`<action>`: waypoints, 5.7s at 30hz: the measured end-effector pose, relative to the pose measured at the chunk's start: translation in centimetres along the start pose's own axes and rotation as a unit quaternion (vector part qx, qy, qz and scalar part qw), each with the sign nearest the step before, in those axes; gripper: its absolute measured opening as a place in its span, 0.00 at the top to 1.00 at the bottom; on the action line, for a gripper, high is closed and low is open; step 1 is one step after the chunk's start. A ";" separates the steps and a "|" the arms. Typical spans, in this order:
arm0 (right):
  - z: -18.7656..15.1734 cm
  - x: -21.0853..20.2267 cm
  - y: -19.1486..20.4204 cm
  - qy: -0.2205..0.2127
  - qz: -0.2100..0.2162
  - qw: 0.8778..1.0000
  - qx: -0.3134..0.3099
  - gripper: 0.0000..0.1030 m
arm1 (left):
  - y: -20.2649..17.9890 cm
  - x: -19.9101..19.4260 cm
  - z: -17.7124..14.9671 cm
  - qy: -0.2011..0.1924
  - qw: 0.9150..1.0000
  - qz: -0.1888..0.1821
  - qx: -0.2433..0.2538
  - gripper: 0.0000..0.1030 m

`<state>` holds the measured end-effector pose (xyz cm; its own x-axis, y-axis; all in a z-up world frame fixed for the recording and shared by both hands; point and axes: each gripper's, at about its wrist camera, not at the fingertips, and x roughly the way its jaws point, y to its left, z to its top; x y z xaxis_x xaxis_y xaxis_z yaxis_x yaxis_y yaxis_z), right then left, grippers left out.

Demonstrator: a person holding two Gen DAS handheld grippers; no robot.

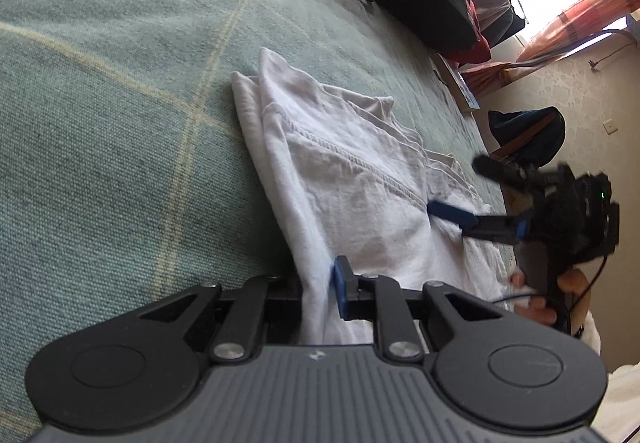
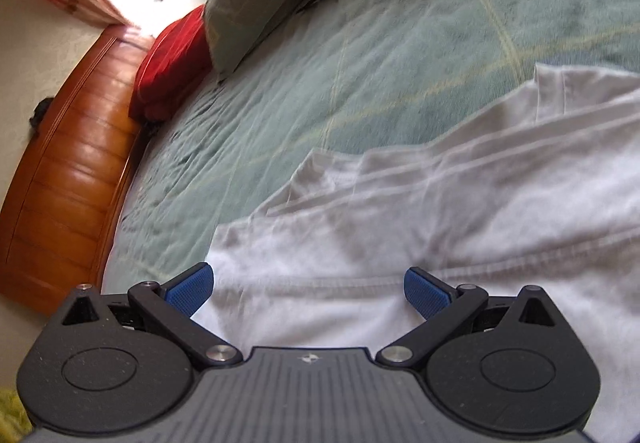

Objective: Fold clothes
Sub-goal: 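Lift the gripped side edge with the left gripper and fold it over the shirt, then lay the folded flap on the shirt and open the left gripper, then close the right gripper on the shirt's other side edge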

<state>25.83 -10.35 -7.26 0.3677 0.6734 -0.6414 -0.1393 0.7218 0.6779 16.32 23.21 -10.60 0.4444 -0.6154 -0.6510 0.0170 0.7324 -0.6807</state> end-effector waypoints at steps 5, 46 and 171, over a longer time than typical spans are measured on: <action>2.1 1.3 -0.2 -0.029 -0.027 0.999 0.000 0.00 | 0.2 -0.1 -0.1 0.000 1.000 -0.007 0.002 0.83; -13.1 -7.9 3.1 0.037 -0.036 0.999 -0.004 0.00 | -4.3 -0.4 -1.1 -0.027 0.991 0.107 0.076 0.88; -1.6 -12.5 -13.1 0.018 0.164 0.986 0.019 0.00 | -23.5 6.5 -9.4 -0.064 0.953 0.156 0.250 0.20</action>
<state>21.61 -27.94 -8.71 0.2751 0.8758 -0.3965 -0.2115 0.4574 0.8637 10.37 -0.73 -1.97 0.6035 -0.3285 -0.7265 0.2773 0.9408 -0.1950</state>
